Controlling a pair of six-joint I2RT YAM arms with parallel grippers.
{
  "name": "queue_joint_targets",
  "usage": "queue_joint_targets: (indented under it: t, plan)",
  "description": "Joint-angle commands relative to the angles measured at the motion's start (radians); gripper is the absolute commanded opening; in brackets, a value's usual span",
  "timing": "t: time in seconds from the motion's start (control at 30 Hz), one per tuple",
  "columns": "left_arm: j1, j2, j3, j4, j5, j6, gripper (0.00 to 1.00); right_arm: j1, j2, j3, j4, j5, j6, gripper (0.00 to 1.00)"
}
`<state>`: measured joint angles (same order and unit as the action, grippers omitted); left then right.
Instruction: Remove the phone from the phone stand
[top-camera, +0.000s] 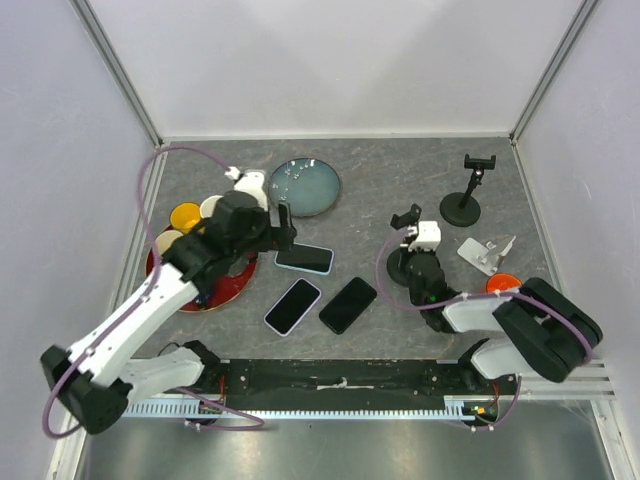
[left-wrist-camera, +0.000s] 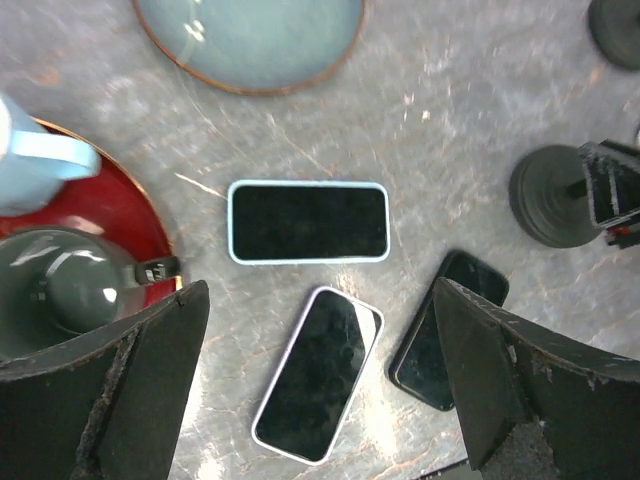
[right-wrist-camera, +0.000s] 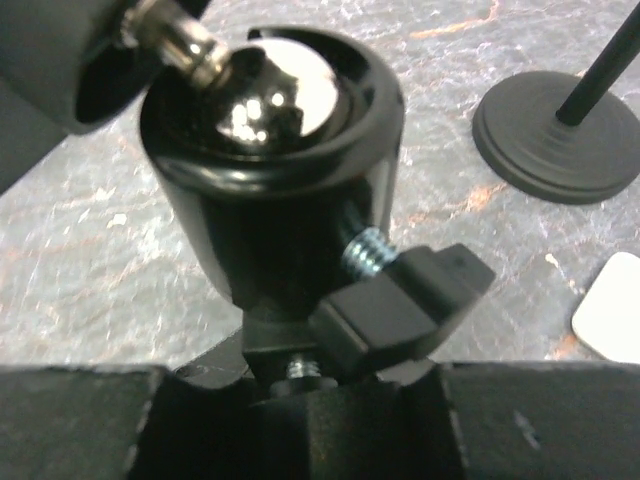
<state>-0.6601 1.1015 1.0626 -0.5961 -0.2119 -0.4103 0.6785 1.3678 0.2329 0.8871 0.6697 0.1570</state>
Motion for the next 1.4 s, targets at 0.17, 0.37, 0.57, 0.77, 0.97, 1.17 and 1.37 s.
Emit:
queue_joint_targets:
  t: [0.17, 0.37, 0.57, 0.77, 0.97, 1.17, 1.37]
  plan:
    - [0.039, -0.34, -0.148, 0.157, -0.271, 0.168, 1.0, -0.171, 0.214, 0.216, 0.234, -0.124, -0.046, 0.0]
    - [0.048, -0.472, -0.246, 0.231, -0.336, 0.218, 0.99, -0.198, 0.306, 0.255, 0.242, -0.125, -0.019, 0.0]
    - [0.054, -0.595, -0.291, 0.285, -0.383, 0.219, 0.99, -0.208, 0.274, 0.244, 0.188, -0.113, 0.007, 0.08]
    - [0.062, -0.733, -0.352, 0.346, -0.36, 0.249, 0.99, -0.208, 0.24, 0.23, 0.144, -0.113, 0.013, 0.28]
    - [0.063, -0.81, -0.392, 0.395, -0.343, 0.263, 0.99, -0.208, 0.171, 0.22, 0.108, -0.127, 0.007, 0.57]
    - [0.066, -0.841, -0.397, 0.398, -0.343, 0.261, 0.99, -0.208, 0.008, 0.214, -0.006, -0.147, 0.013, 0.81]
    - [0.07, -0.865, -0.412, 0.42, -0.343, 0.254, 1.0, -0.208, -0.211, 0.213, -0.197, -0.142, 0.012, 0.89]
